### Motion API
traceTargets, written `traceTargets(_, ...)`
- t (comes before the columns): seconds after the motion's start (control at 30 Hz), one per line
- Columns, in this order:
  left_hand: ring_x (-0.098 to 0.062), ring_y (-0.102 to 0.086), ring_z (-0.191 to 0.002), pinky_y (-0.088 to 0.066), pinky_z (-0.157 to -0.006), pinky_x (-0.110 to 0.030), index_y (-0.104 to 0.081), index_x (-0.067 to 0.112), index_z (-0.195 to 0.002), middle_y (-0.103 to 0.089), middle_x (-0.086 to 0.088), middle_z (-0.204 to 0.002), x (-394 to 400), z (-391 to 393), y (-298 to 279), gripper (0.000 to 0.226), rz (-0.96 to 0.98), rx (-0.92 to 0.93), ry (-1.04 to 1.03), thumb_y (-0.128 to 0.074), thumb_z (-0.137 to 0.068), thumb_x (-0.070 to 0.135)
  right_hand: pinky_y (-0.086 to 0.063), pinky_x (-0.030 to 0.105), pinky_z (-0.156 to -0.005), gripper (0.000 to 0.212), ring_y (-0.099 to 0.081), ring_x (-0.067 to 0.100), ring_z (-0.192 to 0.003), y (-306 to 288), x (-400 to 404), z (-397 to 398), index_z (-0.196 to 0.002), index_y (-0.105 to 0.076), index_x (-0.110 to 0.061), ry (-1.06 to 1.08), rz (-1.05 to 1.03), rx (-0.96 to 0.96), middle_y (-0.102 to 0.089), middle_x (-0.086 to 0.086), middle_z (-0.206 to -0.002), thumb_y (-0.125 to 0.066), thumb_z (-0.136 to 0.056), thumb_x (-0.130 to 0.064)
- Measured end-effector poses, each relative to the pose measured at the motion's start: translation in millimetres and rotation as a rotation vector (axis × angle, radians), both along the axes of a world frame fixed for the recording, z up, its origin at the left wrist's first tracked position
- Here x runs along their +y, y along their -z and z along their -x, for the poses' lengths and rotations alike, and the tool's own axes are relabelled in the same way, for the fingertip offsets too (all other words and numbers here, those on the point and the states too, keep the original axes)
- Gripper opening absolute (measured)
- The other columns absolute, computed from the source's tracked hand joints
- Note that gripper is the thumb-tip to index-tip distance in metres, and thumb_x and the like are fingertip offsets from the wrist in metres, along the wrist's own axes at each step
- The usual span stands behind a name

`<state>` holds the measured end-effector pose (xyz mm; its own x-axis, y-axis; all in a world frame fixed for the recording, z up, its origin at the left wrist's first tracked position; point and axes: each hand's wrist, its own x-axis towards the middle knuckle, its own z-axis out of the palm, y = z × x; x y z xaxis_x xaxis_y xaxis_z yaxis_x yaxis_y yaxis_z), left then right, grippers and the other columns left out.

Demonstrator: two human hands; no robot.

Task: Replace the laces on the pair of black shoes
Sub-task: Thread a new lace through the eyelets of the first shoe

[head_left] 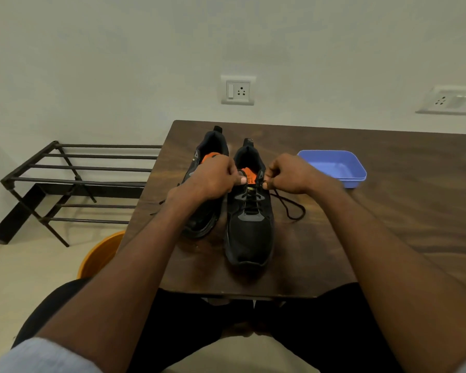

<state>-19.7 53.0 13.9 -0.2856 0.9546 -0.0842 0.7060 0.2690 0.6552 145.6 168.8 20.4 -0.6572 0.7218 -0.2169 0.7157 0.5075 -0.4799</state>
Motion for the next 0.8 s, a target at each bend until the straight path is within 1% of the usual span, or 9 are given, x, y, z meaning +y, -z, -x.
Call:
traceTargets(0.2,-0.007,-0.063,-0.059,-0.05,-0.064,-0.023,-0.073,0.013,-0.086,-0.068,0.001,-0.07,-2.9,3.3,-1.5,0.011,0.016,0.021,0.01,-0.068,-0.097,0.012,-0.058,0.043,-0.095,0.004,-0.071,0.027,-0.101,-10.0,-0.6,-5.1,-0.09,-0.065,-0.002,0.184,0.223,0.096,-0.073,0.017,-0.105,-0.067,-0.093,-0.002)
traceTargets(0.27,-0.008,-0.064,-0.061,-0.049,-0.063,-0.021,-0.074,0.012,-0.088,-0.068,0.002,-0.072,-3.0,3.1,-2.5,0.011,0.011,0.034,0.016,-0.068,-0.096,0.01,-0.061,0.033,-0.081,0.009,-0.071,0.024,-0.094,-12.7,-2.8,-4.3,-0.087,-0.063,-0.005,0.241,0.288,0.108,-0.073,0.016,-0.104,-0.064,-0.095,0.0)
traceTargets(0.37,-0.009,-0.066,-0.068,-0.05,-0.067,-0.021,-0.074,0.014,-0.089,-0.069,0.003,-0.076,-2.7,5.0,-2.2,0.009,0.022,0.054,0.022,-0.068,-0.097,0.012,-0.046,0.021,-0.051,0.007,-0.07,0.015,-0.076,-18.0,-8.8,-7.0,-0.093,-0.064,-0.007,0.233,0.301,0.032,-0.075,0.01,-0.09,-0.062,-0.099,-0.006)
traceTargets(0.47,-0.009,-0.066,-0.083,-0.051,-0.083,-0.029,-0.074,0.018,-0.09,-0.07,0.004,-0.085,-1.9,9.9,-1.5,0.01,-0.005,0.16,0.011,-0.07,-0.097,0.026,-0.051,0.032,-0.063,0.01,-0.072,0.018,-0.068,-25.5,-9.2,-12.4,-0.107,-0.067,-0.003,0.233,0.353,0.101,-0.077,0.009,-0.079,-0.063,-0.098,-0.007)
traceTargets(0.53,-0.009,-0.064,-0.078,-0.051,-0.076,-0.029,-0.073,0.017,-0.091,-0.07,0.001,-0.083,-0.6,10.1,-4.2,0.022,-0.101,0.231,-0.04,-0.067,-0.099,0.036,-0.058,0.036,-0.075,0.015,-0.076,0.021,-0.076,-34.6,-13.8,-11.9,-0.111,-0.069,-0.006,0.24,0.49,0.288,-0.079,0.012,-0.088,-0.066,-0.096,-0.004)
traceTargets(0.6,-0.013,-0.063,-0.067,-0.051,-0.065,-0.032,-0.07,0.011,-0.089,-0.069,-0.003,-0.076,-2.4,4.6,-12.9,0.038,-0.205,0.065,-0.098,-0.055,-0.104,0.043,-0.061,0.032,-0.077,0.017,-0.078,0.022,-0.085,-46.7,-25.9,-7.7,-0.111,-0.071,-0.008,0.188,0.652,0.504,-0.079,0.014,-0.099,-0.068,-0.095,-0.004)
traceTargets(0.67,-0.016,-0.068,-0.067,-0.054,-0.064,-0.029,-0.069,0.01,-0.089,-0.071,-0.003,-0.074,-7.7,-5.7,-24.6,0.052,-0.226,-0.366,-0.134,-0.039,-0.109,0.049,-0.063,0.03,-0.077,0.024,-0.077,0.023,-0.095,-53.5,-36.0,-3.8,-0.116,-0.071,-0.004,0.158,0.782,0.712,-0.078,0.014,-0.106,-0.07,-0.093,-0.003)
traceTargets(0.73,-0.023,-0.077,-0.083,-0.061,-0.076,-0.033,-0.07,0.009,-0.1,-0.078,-0.009,-0.087,-12.4,-13.9,-31.3,0.066,-0.173,-0.76,-0.123,-0.026,-0.108,0.058,-0.063,0.029,-0.079,0.028,-0.077,0.024,-0.1,-52.7,-38.7,-1.5,-0.12,-0.069,-0.003,0.197,0.847,0.869,-0.077,0.015,-0.11,-0.07,-0.091,0.0)
traceTargets(0.8,-0.031,-0.076,-0.095,-0.058,-0.087,-0.04,-0.066,0.007,-0.113,-0.077,-0.017,-0.098,-13.8,-15.0,-31.6,0.073,-0.105,-0.931,-0.066,-0.021,-0.106,0.063,-0.063,0.027,-0.079,0.021,-0.077,0.022,-0.099,-50.9,-36.9,-0.8,-0.113,-0.07,-0.004,0.282,0.861,0.979,-0.078,0.015,-0.108,-0.069,-0.092,0.0)
